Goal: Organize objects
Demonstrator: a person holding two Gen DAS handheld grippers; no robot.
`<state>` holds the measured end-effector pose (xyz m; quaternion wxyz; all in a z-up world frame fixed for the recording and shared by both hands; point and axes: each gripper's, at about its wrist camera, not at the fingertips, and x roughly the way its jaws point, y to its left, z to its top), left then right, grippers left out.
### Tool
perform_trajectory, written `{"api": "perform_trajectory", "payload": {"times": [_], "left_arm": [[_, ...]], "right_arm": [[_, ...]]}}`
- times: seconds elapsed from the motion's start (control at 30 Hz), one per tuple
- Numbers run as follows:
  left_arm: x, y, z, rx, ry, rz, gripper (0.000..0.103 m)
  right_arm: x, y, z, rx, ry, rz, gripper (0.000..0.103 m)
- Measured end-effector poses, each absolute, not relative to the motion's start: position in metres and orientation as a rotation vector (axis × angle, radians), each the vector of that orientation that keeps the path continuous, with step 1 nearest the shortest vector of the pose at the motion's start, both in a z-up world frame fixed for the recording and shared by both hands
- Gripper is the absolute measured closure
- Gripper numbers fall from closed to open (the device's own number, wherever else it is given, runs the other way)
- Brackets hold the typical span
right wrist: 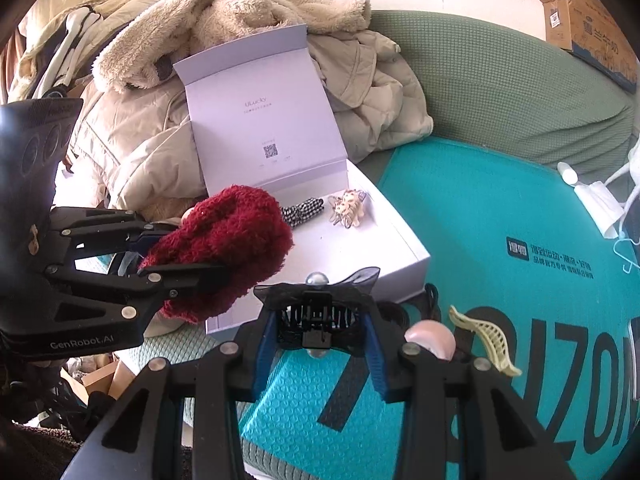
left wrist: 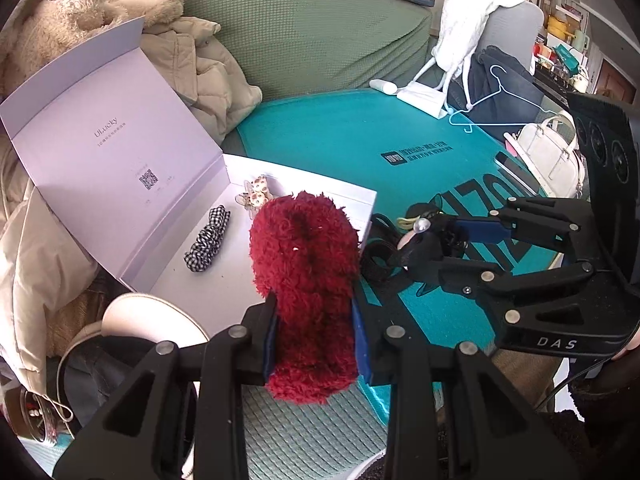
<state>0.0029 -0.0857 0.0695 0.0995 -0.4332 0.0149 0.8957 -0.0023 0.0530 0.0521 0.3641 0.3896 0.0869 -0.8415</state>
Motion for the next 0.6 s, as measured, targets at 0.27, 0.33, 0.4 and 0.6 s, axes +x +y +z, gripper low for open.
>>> {"api": "perform_trajectory", "payload": {"times": [0.27,0.33,0.4,0.6], "left_arm": [[-0.028,-0.104,0.071,-1.29,0.069,2.655,0.075],[-0.038,-0.11,0.07,-1.301,0.068,2.663,0.075],[-0.046,-0.116,0.069,-1.319,0.063,2.673,0.075],[-0.074,-0.134,0.064,-1.352,0.067,2.702,0.075]], "right_arm": [[-0.028,0.033,0.054,0.989,0.23,-2.155,0.063],[-0.035,0.028,0.054,0.985,0.23,-2.153,0.063],[-0.042,0.023,0.054,0.981,0.235,-2.151,0.063],[-0.063,0.006,0.055,0.962,0.25,-2.143,0.063]]}}
